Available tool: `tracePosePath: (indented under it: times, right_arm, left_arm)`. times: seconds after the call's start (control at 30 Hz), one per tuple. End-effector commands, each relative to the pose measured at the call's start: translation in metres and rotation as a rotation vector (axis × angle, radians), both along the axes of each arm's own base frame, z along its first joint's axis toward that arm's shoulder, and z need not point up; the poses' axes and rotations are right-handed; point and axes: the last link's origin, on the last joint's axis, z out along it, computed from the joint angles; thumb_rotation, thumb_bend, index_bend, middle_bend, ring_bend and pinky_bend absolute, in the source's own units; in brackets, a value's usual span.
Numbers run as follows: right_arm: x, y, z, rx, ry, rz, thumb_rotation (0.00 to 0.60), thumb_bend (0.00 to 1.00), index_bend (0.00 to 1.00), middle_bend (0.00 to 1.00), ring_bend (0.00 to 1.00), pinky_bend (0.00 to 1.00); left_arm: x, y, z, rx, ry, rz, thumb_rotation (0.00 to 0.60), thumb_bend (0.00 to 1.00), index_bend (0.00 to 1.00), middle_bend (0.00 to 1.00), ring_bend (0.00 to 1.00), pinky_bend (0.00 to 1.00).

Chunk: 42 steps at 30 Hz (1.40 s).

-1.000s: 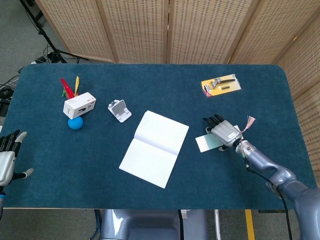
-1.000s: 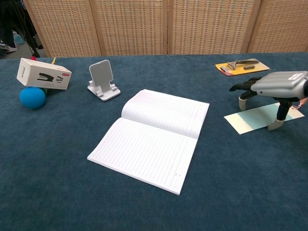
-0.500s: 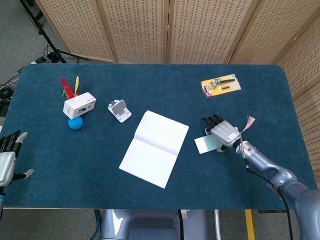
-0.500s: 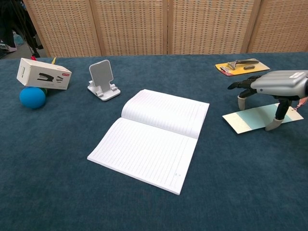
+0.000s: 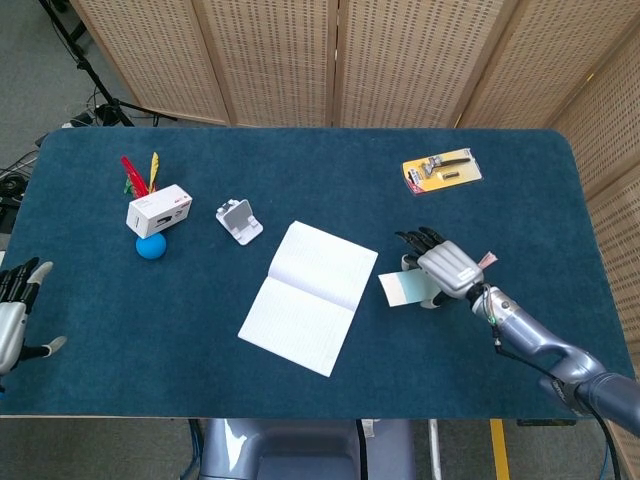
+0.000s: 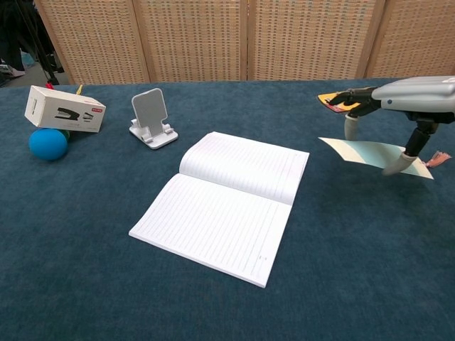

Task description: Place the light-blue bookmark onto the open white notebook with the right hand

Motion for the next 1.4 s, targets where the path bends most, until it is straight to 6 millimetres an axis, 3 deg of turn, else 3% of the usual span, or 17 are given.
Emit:
tracePosePath:
  times: [0.03, 0.27, 0.57, 0.7, 0.83, 1.1, 1.4]
  right_arm:
    - [0.025, 0.008, 0.014, -0.039, -0.017, -0.006, 0.600, 0.16, 0.56, 0.00, 0.00, 0.00]
    - [0.087, 0.033, -0.010, -0.006, -0.047, -0.036, 0.600, 0.19, 0.56, 0.00, 0.00, 0.00]
    - [0.137, 0.051, -0.038, -0.041, -0.056, -0.168, 0.600, 0.33, 0.57, 0.00, 0.00, 0.00]
    - [0.166, 0.062, -0.054, -0.034, -0.035, -0.248, 0.600, 0.34, 0.57, 0.00, 0.00, 0.00]
    - [0.181, 0.063, -0.070, -0.036, -0.020, -0.289, 0.600, 0.35, 0.57, 0.00, 0.00, 0.00]
    - [0.187, 0.057, -0.094, -0.029, -0.009, -0.371, 0.600, 0.35, 0.57, 0.00, 0.00, 0.00]
    - [0.211, 0.053, -0.114, -0.044, -0.067, -0.453, 0.600, 0.43, 0.57, 0.00, 0.00, 0.00]
  left_arm:
    - [0.000, -0.003, 0.004, 0.001, -0.010, -0.008, 0.600, 0.00, 0.00, 0.00, 0.00, 0.00]
    - [-0.003, -0.010, 0.016, 0.006, -0.063, -0.016, 0.600, 0.00, 0.00, 0.00, 0.00, 0.00]
    - [-0.007, -0.013, 0.024, 0.008, -0.098, -0.015, 0.600, 0.00, 0.00, 0.00, 0.00, 0.00]
    - [-0.009, -0.014, 0.027, 0.010, -0.109, -0.005, 0.600, 0.00, 0.00, 0.00, 0.00, 0.00]
    - [-0.010, -0.014, 0.029, 0.015, -0.118, -0.004, 0.600, 0.00, 0.00, 0.00, 0.00, 0.00]
    - [-0.012, -0.012, 0.031, 0.023, -0.125, 0.016, 0.600, 0.00, 0.00, 0.00, 0.00, 0.00]
    - [-0.015, -0.006, 0.029, 0.013, -0.119, 0.040, 0.600, 0.00, 0.00, 0.00, 0.00, 0.00]
